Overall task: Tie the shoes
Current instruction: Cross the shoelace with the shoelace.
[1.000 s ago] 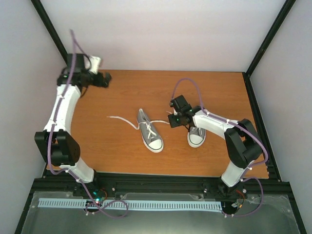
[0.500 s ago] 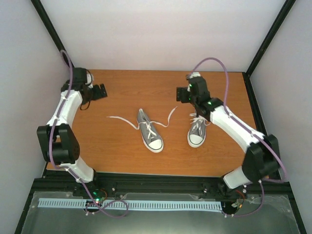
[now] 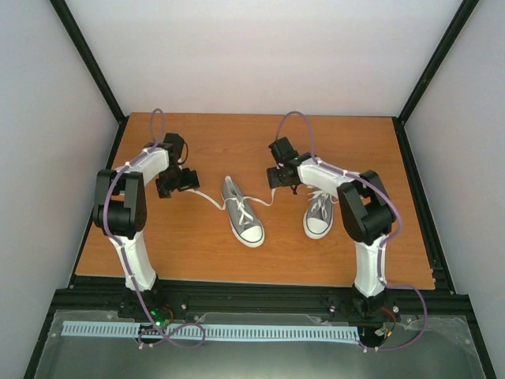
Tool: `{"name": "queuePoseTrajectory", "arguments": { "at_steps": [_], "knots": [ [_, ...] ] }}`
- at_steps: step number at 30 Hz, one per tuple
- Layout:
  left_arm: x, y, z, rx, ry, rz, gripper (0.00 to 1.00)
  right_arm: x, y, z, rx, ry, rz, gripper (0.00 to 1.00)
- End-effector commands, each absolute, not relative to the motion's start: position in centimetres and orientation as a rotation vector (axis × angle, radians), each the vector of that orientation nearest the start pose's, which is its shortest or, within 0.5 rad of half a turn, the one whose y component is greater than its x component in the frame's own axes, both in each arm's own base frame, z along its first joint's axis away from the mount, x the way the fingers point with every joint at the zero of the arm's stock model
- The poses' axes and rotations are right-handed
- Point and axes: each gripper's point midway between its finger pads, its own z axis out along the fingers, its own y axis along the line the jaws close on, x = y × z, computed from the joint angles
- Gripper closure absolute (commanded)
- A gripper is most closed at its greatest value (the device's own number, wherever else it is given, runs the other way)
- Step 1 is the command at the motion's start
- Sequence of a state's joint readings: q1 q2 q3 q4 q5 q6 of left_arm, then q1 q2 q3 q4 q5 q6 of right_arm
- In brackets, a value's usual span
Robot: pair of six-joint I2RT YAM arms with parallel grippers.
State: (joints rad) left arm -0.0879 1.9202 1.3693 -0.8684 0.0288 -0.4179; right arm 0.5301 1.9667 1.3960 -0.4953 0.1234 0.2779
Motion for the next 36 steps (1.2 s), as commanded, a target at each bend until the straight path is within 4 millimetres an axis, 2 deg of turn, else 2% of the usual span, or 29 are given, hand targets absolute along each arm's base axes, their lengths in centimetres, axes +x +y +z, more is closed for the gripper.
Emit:
{"name": "queuePoseTrajectory", "arguments": {
  "at_steps": [1,8,11,16,19,22,25,27,29,32,33,35,36],
  "knots": [
    [38.2,-5.6,4.0,-0.486,2.982,-0.017,0.05,41.5,22.6,3.0,-0.306,2.704,0.033,0.32],
    [37.3,-5.6,0.8,-0.527,3.075,0.018,0.08,40.7,23.6,0.2,-0.334,2.765,0.102,0.33],
    [36.8,-5.1,-0.3,-0.533,3.111,0.077,0.13,40.5,22.6,-0.8,-0.34,2.787,0.031,0.38],
    [36.1,-3.9,-0.9,-0.577,3.105,0.093,0.25,40.2,21.0,0.1,-0.345,2.764,-0.061,0.44],
    [35.9,-3.0,-1.5,-0.641,3.126,0.076,0.26,40.3,20.8,0.7,-0.341,2.755,-0.057,0.43],
    [36.6,-3.6,-0.5,-0.639,3.11,-0.038,0.22,40.3,21.8,1.3,-0.35,2.749,0.021,0.42],
    [38.6,-4.7,3.4,-0.592,2.997,-0.161,0.16,40.6,22.8,2.3,-0.35,2.733,0.087,0.42],
    [39.7,-4.4,5.6,-0.594,2.926,-0.149,0.11,41.1,23.1,3.2,-0.339,2.71,0.1,0.42],
    [40.3,-3.9,6.4,-0.622,2.9,-0.11,0.05,41.7,23.2,4.1,-0.324,2.68,0.105,0.4],
    [40.0,-3.5,4.7,-0.671,2.951,-0.058,0.0,42.3,23.1,4.9,-0.296,2.652,0.093,0.34],
    [39.7,-3.5,3.8,-0.688,2.976,-0.043,0.0,42.3,23.1,4.8,-0.29,2.652,0.094,0.32],
    [39.1,-3.4,1.9,-0.717,3.021,-0.019,0.0,42.2,23.3,4.3,-0.289,2.661,0.105,0.21],
    [39.0,-3.4,1.2,-0.726,3.038,-0.008,0.0,42.1,23.5,3.9,-0.292,2.67,0.114,0.2]
  ]
}}
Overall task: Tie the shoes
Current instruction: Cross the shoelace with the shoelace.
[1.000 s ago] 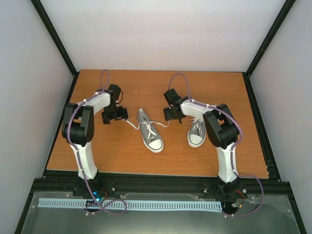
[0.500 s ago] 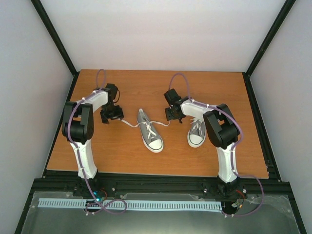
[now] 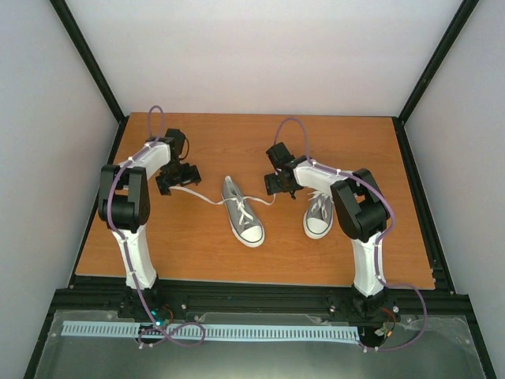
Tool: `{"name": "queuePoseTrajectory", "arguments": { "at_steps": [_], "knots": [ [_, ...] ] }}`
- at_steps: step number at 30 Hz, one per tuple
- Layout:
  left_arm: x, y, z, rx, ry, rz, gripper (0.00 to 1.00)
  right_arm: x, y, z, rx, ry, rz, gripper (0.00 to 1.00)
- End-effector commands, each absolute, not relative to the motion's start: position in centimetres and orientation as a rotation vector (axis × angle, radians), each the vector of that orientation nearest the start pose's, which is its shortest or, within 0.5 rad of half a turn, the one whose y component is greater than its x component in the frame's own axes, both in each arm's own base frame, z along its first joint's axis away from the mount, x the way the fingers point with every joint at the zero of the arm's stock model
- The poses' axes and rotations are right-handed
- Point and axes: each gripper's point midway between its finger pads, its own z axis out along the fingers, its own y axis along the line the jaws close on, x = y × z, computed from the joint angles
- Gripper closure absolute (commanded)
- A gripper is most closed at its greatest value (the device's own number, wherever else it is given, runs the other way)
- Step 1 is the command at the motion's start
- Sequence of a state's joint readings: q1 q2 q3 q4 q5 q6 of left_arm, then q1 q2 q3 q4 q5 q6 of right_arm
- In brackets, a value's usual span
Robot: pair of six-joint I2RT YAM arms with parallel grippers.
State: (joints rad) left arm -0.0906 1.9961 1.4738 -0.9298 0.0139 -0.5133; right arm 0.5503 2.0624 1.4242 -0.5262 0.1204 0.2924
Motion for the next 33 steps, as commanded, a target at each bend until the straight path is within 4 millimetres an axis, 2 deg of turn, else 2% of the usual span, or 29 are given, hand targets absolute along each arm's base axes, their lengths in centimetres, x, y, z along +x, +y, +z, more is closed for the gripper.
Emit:
{"name": "queuePoseTrajectory", "arguments": {
  "at_steps": [1,5,6,7,9,11,13,14,16,20,23,26,30,33],
  "knots": [
    [38.9,-3.3,0.6,-0.738,3.05,0.011,0.0,42.0,23.6,3.4,-0.296,2.679,0.118,0.19],
    [38.1,-2.6,-1.2,-0.756,3.089,0.094,0.03,41.6,23.5,1.3,-0.315,2.724,0.09,0.24],
    [37.9,-2.5,-1.3,-0.754,3.092,0.104,0.07,41.3,23.4,0.8,-0.322,2.738,0.082,0.28],
    [37.7,-2.4,-1.4,-0.754,3.094,0.109,0.11,41.1,23.3,0.4,-0.33,2.751,0.08,0.37],
    [37.4,-2.5,-1.7,-0.751,3.104,0.098,0.26,40.6,23.1,-0.2,-0.341,2.768,0.079,0.6],
    [37.3,-3.0,-1.9,-0.741,3.117,0.025,0.47,40.2,23.0,-0.3,-0.349,2.768,0.082,0.79],
    [37.5,-3.8,-1.8,-0.72,3.124,-0.096,0.79,40.1,22.7,0.2,-0.338,2.752,0.099,0.94],
    [37.6,-4.2,-1.7,-0.714,3.124,-0.159,0.86,40.0,22.5,0.6,-0.329,2.745,0.114,0.97],
    [38.2,-4.7,-0.9,-0.7,3.108,-0.29,0.92,40.1,22.3,1.7,-0.321,2.719,0.151,0.97],
    [40.1,-7.0,2.9,-0.53,3.015,-0.59,0.99,40.2,23.4,5.9,-0.412,2.599,0.28,0.97],
    [41.6,-8.0,7.4,-0.337,2.887,-0.679,0.99,40.0,24.7,9.5,-0.516,2.481,0.387,0.97],
    [42.8,-8.5,11.8,-0.114,2.747,-0.685,0.99,39.9,25.9,12.0,-0.616,2.382,0.46,0.97],
    [42.0,-10.9,17.2,0.244,2.581,-0.743,0.99,38.5,29.2,15.3,-0.815,2.232,0.683,0.97],
    [39.6,-13.8,19.8,0.514,2.481,-0.767,0.99,36.5,32.3,18.1,-0.992,2.069,0.932,0.97]
  ]
}}
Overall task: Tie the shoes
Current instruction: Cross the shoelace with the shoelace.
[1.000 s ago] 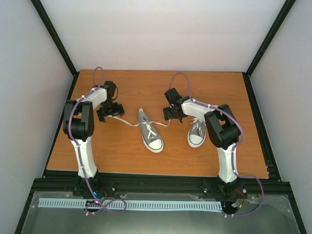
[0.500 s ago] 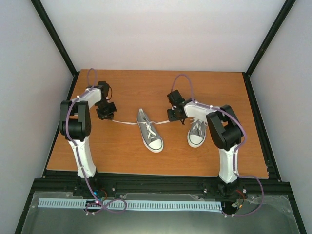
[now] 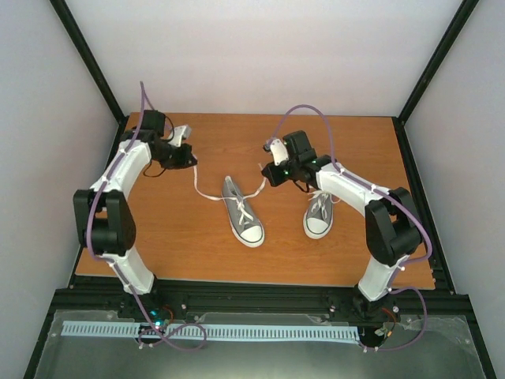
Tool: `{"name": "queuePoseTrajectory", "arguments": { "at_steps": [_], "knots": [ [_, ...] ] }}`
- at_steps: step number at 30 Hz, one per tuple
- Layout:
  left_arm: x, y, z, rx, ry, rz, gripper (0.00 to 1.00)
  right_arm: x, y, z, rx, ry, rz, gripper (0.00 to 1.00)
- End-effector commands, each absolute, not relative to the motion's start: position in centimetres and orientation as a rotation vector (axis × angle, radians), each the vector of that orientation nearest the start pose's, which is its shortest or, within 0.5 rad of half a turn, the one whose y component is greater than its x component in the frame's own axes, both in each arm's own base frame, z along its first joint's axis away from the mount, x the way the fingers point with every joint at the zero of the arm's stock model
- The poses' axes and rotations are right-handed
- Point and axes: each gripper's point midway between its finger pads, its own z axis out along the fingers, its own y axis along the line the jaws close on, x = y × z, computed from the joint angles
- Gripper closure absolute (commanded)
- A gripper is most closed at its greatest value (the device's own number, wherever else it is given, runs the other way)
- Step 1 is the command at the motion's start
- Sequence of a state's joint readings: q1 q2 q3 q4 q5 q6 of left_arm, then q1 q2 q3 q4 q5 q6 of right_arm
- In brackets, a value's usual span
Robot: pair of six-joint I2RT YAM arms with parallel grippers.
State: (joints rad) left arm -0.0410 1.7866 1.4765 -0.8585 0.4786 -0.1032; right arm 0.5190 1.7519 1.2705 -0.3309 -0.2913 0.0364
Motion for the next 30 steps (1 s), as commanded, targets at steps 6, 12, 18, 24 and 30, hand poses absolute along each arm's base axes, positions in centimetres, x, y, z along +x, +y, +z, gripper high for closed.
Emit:
{"name": "queuePoseTrajectory", "arguments": {
  "at_steps": [6,12,18,24,30],
  "knots": [
    [34.1,-17.6,24.4,0.825,2.25,-0.927,0.99,33.7,36.5,20.1,-1.149,1.932,1.368,0.97],
    [32.4,-19.0,23.6,0.868,2.257,-1.042,0.98,31.6,40.0,17.1,-1.246,1.972,1.475,0.97],
    [32.0,-20.1,22.9,0.832,2.264,-1.169,0.98,31.3,41.6,15.9,-1.255,1.992,1.492,0.9],
    [33.0,-20.9,21.4,0.709,2.321,-1.287,0.99,31.1,41.0,16.0,-1.264,1.985,1.427,0.61],
    [33.6,-21.7,22.4,0.67,2.313,-1.359,0.99,31.1,37.9,18.7,-1.201,1.909,1.431,0.54]
  ]
}}
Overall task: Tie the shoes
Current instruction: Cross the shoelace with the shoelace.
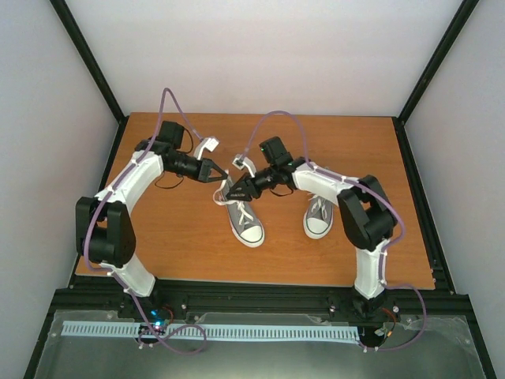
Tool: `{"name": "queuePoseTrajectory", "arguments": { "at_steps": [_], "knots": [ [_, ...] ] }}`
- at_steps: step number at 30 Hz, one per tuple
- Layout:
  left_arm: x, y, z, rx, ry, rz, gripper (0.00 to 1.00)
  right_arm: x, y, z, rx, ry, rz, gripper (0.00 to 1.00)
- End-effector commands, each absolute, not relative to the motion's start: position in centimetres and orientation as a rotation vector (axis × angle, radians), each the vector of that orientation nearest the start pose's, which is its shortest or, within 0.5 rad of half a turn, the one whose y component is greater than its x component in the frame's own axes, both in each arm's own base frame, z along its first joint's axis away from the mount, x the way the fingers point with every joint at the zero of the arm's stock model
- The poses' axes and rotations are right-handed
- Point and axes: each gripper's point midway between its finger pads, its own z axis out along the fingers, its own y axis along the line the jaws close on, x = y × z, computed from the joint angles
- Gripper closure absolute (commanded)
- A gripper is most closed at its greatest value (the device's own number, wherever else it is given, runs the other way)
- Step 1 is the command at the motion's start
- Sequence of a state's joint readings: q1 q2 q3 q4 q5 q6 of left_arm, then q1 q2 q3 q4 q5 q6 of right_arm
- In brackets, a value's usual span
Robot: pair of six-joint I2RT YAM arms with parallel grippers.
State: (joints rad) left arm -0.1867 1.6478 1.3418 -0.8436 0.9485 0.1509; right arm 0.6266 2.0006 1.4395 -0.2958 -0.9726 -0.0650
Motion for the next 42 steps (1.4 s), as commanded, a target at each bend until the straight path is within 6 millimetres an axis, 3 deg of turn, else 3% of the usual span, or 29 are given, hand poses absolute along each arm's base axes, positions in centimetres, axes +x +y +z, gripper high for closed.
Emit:
{"name": "queuePoseTrajectory", "arguments": {
  "at_steps": [1,4,9,12,16,19,25,32,34,39,42],
  "knots": [
    [33.5,-21.9,22.6,0.674,2.311,-1.369,0.99,30.8,37.2,19.0,-1.181,1.892,1.461,0.53],
    [32.9,-22.2,22.3,0.713,2.312,-1.36,0.99,31.7,35.4,20.3,-1.104,1.851,1.45,0.52],
    [32.8,-22.4,21.9,0.722,2.342,-1.336,0.99,33.7,33.4,20.4,-1.034,1.836,1.142,0.51],
    [32.8,-22.6,22.7,0.74,2.324,-1.356,0.99,33.9,32.9,22.2,-1.107,1.576,0.913,0.45],
    [32.4,-22.6,23.1,0.77,2.303,-1.352,0.98,33.1,33.8,21.9,-1.247,1.292,0.669,0.38],
    [32.1,-22.6,23.1,0.78,2.302,-1.369,0.98,34.4,35.6,20.0,-1.29,1.301,0.638,0.39],
    [31.6,-22.7,22.3,0.792,2.326,-1.396,0.98,35.5,37.5,21.0,-1.259,1.237,0.648,0.44],
    [31.4,-22.7,22.0,0.808,2.327,-1.414,0.98,36.5,38.6,19.9,-1.278,1.262,0.674,0.49],
    [31.4,-22.8,21.9,0.805,2.331,-1.419,0.98,36.3,39.0,19.9,-1.295,1.256,0.703,0.56],
    [31.6,-22.8,21.5,0.801,2.347,-1.422,0.98,35.7,39.0,19.7,-1.311,1.267,0.737,0.92],
    [31.6,-22.7,21.0,0.808,2.367,-1.404,0.98,35.3,38.3,19.3,-1.303,1.282,0.733,0.97]
  ]
}}
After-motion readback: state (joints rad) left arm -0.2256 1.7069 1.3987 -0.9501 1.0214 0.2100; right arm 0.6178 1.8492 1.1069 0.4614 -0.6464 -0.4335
